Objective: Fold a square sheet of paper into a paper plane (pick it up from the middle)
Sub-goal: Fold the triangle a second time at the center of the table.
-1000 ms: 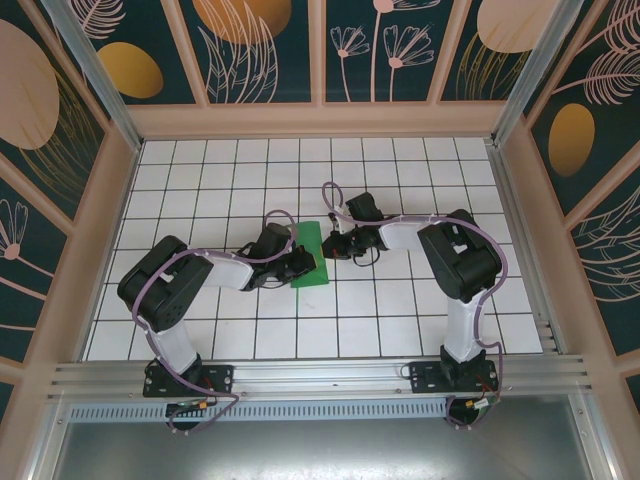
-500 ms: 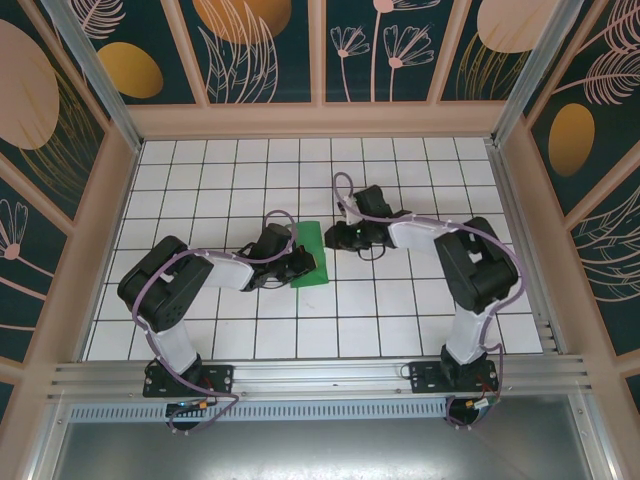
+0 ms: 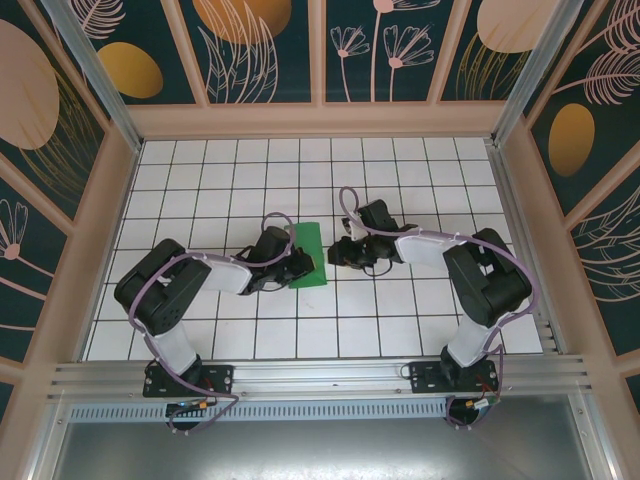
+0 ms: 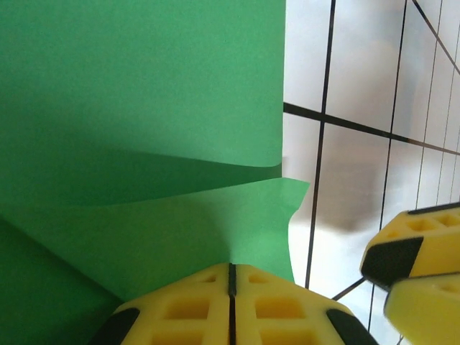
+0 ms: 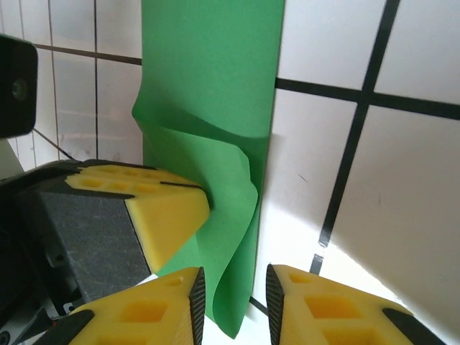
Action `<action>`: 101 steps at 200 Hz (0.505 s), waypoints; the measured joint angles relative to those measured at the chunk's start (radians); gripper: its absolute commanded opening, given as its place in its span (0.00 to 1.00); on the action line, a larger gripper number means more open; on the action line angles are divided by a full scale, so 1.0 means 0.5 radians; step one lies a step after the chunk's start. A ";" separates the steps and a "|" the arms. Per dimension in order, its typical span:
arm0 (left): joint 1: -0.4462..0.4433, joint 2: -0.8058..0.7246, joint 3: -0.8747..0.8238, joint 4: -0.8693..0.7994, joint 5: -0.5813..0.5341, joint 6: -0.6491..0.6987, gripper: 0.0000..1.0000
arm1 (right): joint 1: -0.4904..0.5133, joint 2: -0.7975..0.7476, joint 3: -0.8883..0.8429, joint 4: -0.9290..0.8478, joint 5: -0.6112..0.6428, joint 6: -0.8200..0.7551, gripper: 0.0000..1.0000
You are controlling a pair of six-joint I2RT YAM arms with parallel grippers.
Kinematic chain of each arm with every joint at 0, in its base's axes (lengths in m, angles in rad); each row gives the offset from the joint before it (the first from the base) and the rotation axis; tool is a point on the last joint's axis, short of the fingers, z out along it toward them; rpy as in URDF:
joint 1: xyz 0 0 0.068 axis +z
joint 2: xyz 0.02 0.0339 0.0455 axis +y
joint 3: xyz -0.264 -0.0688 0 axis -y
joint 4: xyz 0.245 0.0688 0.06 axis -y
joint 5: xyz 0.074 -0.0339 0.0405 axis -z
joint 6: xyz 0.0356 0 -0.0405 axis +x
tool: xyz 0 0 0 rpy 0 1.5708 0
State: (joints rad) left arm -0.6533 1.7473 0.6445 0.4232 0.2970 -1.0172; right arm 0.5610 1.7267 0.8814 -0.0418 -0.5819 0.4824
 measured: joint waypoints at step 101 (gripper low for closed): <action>0.000 -0.248 -0.154 -0.061 0.016 0.262 0.10 | 0.056 0.133 0.056 0.088 -0.072 0.035 0.36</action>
State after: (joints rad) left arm -0.6533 1.6234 0.5674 0.3927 0.3050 -0.8860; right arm 0.5892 1.7931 0.9096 0.0021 -0.6182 0.4999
